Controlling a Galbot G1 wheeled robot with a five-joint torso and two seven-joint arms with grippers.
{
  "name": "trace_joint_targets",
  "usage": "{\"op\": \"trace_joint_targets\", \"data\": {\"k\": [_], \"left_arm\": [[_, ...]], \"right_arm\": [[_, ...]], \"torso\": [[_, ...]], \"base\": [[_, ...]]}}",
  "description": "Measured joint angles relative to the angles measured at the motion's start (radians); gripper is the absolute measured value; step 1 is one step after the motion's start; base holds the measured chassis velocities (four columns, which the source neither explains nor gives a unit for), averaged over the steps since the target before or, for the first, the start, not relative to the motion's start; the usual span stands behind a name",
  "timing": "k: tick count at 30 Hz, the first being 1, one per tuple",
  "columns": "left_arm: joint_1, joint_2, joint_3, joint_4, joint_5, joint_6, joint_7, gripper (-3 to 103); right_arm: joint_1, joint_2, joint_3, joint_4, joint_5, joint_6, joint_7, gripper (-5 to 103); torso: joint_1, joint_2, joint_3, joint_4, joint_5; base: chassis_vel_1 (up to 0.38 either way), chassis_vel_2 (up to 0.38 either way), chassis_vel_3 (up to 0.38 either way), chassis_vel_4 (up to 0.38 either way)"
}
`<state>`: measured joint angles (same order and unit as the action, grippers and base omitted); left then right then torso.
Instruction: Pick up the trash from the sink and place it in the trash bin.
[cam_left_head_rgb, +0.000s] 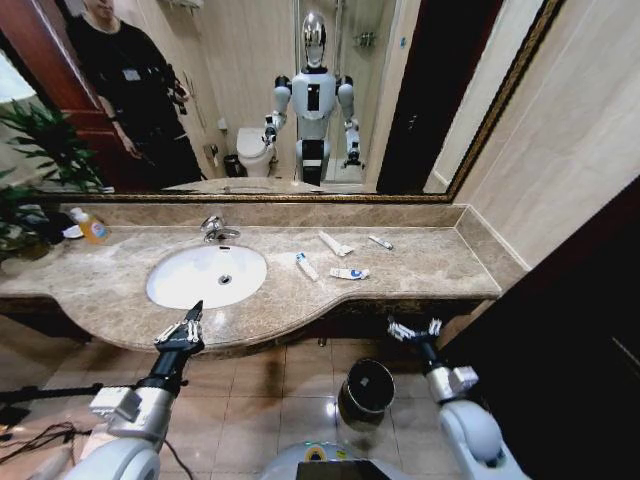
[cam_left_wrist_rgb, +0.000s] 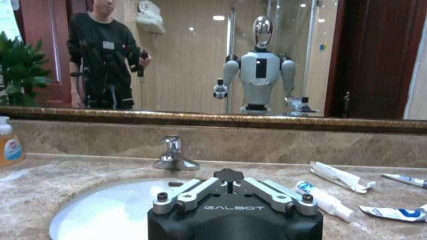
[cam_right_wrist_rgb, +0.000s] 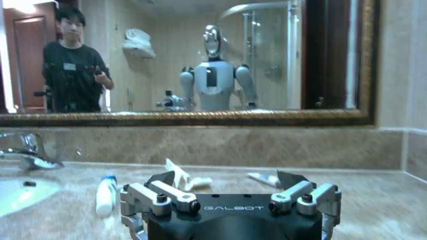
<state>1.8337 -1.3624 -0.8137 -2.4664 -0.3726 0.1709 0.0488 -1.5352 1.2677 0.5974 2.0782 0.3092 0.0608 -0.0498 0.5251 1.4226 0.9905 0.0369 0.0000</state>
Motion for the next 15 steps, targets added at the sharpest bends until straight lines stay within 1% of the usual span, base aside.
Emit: {"op": "trace_joint_targets", "data": {"k": [2, 3, 7, 11, 15], "left_arm": [[0.0, 0.0, 0.0, 0.0, 0.0, 0.0, 0.0, 0], [0.0, 0.0, 0.0, 0.0, 0.0, 0.0, 0.0, 0], [0.0, 0.0, 0.0, 0.0, 0.0, 0.0, 0.0, 0], [0.0, 0.0, 0.0, 0.0, 0.0, 0.0, 0.0, 0], [0.0, 0.0, 0.0, 0.0, 0.0, 0.0, 0.0, 0]], "right_arm": [[0.049, -0.018, -0.025, -0.007, 0.0, -0.032, 0.009, 100], [0.049, -0.018, -0.025, -0.007, 0.0, -0.032, 0.009, 100], [0.093, -0.06, -0.072, -0.016, 0.009, -0.11, 0.004, 100], [0.145, -0.086, -0.115, -0.057, 0.011, -0.129, 0.001, 100], [0.187, -0.097, -0.138, -0.086, 0.02, -0.142, 0.003, 100]], "torso": [[0.0, 0.0, 0.0, 0.0001, 0.0], [0.0, 0.0, 0.0, 0.0001, 0.0], [0.0, 0.0, 0.0, -0.0001, 0.0], [0.0, 0.0, 0.0, -0.0001, 0.0001], [0.0, 0.0, 0.0, -0.0001, 0.0001]], "base": [[0.0, 0.0, 0.0, 0.0], [0.0, 0.0, 0.0, 0.0], [0.0, 0.0, 0.0, 0.0], [0.0, 0.0, 0.0, 0.0], [0.0, 0.0, 0.0, 0.0]]}}
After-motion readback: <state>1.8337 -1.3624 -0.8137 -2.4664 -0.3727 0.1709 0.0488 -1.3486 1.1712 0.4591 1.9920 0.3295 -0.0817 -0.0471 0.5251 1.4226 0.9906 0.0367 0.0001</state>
